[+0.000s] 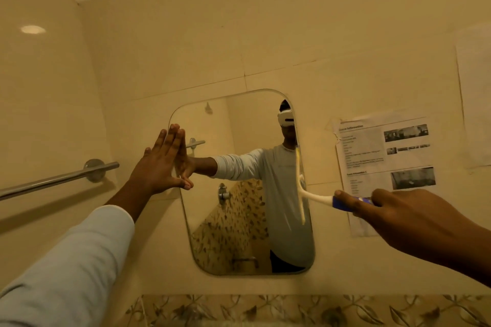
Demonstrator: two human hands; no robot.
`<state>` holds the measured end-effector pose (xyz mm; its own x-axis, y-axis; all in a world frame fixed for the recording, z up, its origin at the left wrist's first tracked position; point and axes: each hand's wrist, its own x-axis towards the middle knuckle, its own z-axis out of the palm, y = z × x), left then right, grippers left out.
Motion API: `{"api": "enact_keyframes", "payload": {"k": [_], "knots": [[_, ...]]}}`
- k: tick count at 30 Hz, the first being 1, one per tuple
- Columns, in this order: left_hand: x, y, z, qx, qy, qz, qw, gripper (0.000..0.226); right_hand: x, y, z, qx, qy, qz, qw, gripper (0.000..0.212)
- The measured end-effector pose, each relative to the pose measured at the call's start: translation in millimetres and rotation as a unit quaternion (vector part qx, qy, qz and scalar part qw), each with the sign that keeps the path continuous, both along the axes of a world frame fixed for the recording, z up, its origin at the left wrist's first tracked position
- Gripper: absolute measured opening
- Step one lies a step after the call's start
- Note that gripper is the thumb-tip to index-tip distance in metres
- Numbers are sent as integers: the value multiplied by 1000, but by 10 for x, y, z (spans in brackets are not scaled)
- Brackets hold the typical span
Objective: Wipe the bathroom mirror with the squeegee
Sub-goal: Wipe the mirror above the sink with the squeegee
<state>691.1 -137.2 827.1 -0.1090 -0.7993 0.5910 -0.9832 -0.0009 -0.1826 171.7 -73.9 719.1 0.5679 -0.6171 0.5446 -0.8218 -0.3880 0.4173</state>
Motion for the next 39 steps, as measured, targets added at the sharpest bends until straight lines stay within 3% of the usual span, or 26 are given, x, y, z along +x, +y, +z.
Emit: {"api": "enact_keyframes", "payload": {"k": [2,4,10,18,39], "knots": [[-13,22,-5,2,-4,5,1000,163,-24,55,-15,-57,-11,66,996,110],[-29,37,-5,2,-5,8,1000,164,116,85,-99,-62,-12,130,989,102],[-61,57,10,5,0,13,1000,163,1373,41,-439,51,20,196,979,64],[-93,55,7,11,-5,28,1000,162,2297,-135,-554,116,42,207,971,63],[12,-33,-30,-13,5,-8,1000,162,1235,-380,-783,106,-27,148,983,80]]}}
